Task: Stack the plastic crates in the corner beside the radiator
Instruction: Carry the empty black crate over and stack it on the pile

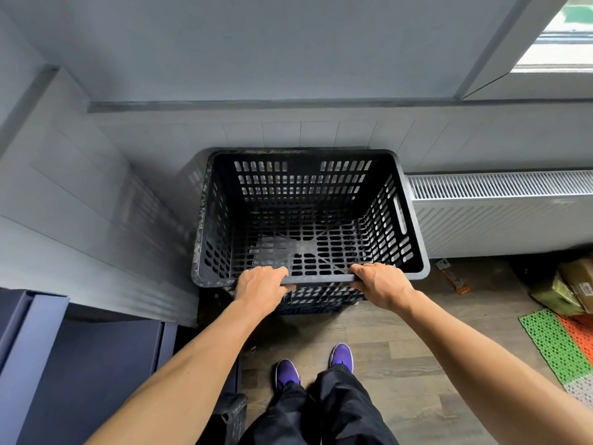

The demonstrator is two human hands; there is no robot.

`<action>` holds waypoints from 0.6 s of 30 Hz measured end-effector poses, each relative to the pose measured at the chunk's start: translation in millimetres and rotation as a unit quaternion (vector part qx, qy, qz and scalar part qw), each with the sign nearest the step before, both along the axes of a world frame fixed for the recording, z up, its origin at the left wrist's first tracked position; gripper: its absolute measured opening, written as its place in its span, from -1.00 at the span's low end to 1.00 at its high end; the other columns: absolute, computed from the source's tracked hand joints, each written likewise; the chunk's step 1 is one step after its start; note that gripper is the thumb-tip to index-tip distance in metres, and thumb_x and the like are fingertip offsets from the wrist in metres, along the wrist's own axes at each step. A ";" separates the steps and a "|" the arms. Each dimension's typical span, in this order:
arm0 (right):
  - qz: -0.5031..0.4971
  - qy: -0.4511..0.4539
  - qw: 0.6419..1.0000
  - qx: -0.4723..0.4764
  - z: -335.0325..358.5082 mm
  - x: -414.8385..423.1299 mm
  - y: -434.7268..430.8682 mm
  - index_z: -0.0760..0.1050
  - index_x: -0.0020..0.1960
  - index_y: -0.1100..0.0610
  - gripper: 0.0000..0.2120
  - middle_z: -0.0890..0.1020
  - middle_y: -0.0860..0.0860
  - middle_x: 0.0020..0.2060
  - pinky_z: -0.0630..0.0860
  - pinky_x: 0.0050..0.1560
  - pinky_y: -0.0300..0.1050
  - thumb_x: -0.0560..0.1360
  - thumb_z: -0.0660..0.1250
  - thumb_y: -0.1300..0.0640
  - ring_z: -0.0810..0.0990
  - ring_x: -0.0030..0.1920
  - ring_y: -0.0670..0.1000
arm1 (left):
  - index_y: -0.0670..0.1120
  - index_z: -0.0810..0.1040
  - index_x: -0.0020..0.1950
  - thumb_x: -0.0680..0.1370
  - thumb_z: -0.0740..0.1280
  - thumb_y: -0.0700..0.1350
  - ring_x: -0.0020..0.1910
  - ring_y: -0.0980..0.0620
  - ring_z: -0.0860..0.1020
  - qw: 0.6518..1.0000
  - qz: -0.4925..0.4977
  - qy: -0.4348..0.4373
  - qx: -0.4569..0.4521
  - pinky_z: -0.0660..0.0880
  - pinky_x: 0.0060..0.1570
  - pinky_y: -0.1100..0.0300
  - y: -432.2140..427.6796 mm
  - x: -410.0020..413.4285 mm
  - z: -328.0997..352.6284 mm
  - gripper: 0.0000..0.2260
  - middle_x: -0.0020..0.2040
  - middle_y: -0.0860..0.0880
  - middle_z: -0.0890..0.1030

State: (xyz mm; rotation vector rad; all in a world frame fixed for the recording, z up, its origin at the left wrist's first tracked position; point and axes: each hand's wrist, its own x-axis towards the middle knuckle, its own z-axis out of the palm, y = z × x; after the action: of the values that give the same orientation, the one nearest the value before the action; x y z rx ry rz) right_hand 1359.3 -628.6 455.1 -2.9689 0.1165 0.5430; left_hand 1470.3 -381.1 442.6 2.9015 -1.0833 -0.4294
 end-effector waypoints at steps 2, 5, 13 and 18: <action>0.004 -0.005 1.000 -0.001 -2.5 0.1 -0.4 0.42 0.19 0.07 -0.72 0.63 0.03 0.01 0.53 -0.09 0.03 0.63 0.16 -0.10 0.63 0.00 0.13 | 0.06 0.52 0.09 0.55 0.13 0.32 -0.08 -0.03 0.59 1.000 -0.002 -0.026 0.001 0.36 -0.24 0.11 -4.4 -2.4 -2.1 -0.60 -0.13 0.02 0.64; 0.007 -0.010 1.000 -0.001 -6.2 -0.5 -2.2 0.42 0.18 0.04 -0.73 0.64 0.01 -0.01 0.55 -0.07 0.02 0.62 0.16 -0.10 0.64 -0.03 0.10 | 0.07 0.53 0.04 0.54 0.18 0.31 -0.05 -0.02 0.57 0.999 0.003 -0.046 0.002 0.37 -0.26 0.12 -7.2 -2.7 -2.9 -0.64 -0.10 0.02 0.62; -0.012 -0.010 1.000 -0.005 -5.2 -1.6 -4.3 0.46 0.13 0.05 -0.74 0.66 -0.01 -0.10 0.59 -0.15 0.03 0.62 0.15 -0.11 0.65 -0.10 0.09 | 0.11 0.52 0.09 0.53 0.33 -0.11 -0.10 -0.06 0.62 0.999 -0.025 0.016 -0.013 0.50 -0.18 0.10 -26.8 -6.3 -2.7 -0.83 -0.09 0.04 0.66; -0.004 -0.031 0.999 -0.011 -8.4 0.9 -4.5 0.43 0.07 0.04 -0.74 0.64 -0.04 -0.11 0.52 -0.23 -0.02 0.63 0.13 -0.13 0.65 -0.11 0.08 | 0.05 0.47 0.10 0.52 0.31 -0.22 -0.15 -0.07 0.61 0.999 -0.036 0.010 -0.010 0.43 -0.27 0.11 -25.3 -2.3 -1.3 -0.78 -0.10 0.03 0.65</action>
State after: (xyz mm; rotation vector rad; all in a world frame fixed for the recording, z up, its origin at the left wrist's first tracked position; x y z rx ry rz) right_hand 1360.3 -633.1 446.7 -3.0021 0.1296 0.4513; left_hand 1468.0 -406.4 441.3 2.8431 -1.1851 -0.4451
